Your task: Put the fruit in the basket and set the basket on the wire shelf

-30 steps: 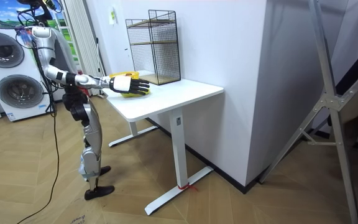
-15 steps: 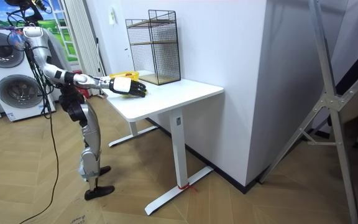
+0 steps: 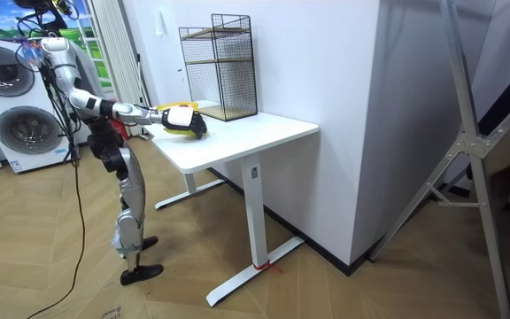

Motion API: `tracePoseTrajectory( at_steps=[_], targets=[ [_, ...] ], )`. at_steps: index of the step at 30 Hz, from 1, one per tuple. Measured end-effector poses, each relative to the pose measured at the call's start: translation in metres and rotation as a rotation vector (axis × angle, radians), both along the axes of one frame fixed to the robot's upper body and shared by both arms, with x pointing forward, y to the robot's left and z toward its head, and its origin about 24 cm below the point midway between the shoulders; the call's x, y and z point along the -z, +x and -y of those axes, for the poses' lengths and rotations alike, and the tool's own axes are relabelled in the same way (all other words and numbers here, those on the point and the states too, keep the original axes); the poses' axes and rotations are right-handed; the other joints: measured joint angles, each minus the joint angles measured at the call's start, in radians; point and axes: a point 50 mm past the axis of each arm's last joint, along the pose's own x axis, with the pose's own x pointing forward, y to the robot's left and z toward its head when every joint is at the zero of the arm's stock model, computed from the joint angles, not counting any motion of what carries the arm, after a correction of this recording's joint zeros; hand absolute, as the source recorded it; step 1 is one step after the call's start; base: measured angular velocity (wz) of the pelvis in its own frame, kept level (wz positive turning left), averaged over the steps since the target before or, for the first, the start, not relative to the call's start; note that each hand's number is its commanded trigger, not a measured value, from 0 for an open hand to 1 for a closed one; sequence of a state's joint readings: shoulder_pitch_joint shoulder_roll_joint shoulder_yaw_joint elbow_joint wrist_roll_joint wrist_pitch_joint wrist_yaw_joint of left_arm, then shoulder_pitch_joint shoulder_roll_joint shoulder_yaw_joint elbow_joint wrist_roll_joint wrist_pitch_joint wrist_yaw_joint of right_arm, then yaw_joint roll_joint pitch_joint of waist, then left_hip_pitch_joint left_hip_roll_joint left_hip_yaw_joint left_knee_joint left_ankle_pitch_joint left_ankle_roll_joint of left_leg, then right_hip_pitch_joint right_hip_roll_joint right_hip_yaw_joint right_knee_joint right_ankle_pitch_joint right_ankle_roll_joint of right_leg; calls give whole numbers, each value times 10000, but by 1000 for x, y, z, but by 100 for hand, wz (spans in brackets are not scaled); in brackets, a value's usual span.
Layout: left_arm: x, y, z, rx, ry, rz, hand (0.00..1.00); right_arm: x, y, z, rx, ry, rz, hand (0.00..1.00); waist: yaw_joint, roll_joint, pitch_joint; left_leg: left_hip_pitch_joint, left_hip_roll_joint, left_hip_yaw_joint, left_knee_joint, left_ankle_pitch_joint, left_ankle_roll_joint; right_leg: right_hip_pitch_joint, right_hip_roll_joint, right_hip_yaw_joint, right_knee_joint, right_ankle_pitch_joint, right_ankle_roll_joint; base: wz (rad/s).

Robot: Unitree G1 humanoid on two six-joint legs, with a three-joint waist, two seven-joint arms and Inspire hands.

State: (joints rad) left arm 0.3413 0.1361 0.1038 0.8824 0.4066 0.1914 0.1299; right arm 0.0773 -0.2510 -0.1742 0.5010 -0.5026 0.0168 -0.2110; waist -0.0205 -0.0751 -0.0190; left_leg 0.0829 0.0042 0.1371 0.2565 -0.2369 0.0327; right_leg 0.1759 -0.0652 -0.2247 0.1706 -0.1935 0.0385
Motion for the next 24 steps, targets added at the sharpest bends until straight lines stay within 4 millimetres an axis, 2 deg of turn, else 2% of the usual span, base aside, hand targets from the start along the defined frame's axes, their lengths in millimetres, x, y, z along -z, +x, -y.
tracePoseTrajectory(
  at_steps=[9,13,14,16,17,18,22,24],
  targets=[
    [1,2,2,72,22,49,0,-4,5,-10,432,576,575,100,2,23,20,123,15,106,-198,2,-28,5,5,109,5,2,-1,-4],
    [1,4,5,113,-126,276,0,-15,7,-19,30,1000,982,100,56,118,73,107,48,304,-350,49,-63,-204,13,291,55,11,-16,-16],
    [2,4,6,92,-236,326,0,-21,9,-25,-153,1180,1282,100,37,186,116,81,41,374,-349,51,-61,-297,14,339,107,12,-17,-18],
    [3,6,9,125,-496,337,0,-37,14,-35,-575,1263,1985,100,40,308,112,-32,54,503,-347,55,-54,-516,11,456,217,12,-17,-21],
    [4,5,9,134,-633,261,0,-51,20,-41,-953,1209,2594,100,26,401,158,-89,34,528,-342,67,-34,-595,4,526,220,14,-21,-11],
    [4,6,8,182,-683,314,0,-62,24,-47,-1245,1181,3088,100,10,436,152,-170,19,527,-335,81,-15,-632,-5,542,220,14,-21,-6],
    [4,11,9,299,-869,489,0,-84,29,-53,-1568,1394,4159,100,124,397,140,-177,13,519,-346,83,-13,-688,-7,501,196,14,-20,0],
    [4,12,9,341,-962,539,0,-98,31,-56,-1767,1478,4820,100,237,346,165,-207,19,519,-334,84,-16,-697,-4,489,190,14,-21,0]
  ],
)
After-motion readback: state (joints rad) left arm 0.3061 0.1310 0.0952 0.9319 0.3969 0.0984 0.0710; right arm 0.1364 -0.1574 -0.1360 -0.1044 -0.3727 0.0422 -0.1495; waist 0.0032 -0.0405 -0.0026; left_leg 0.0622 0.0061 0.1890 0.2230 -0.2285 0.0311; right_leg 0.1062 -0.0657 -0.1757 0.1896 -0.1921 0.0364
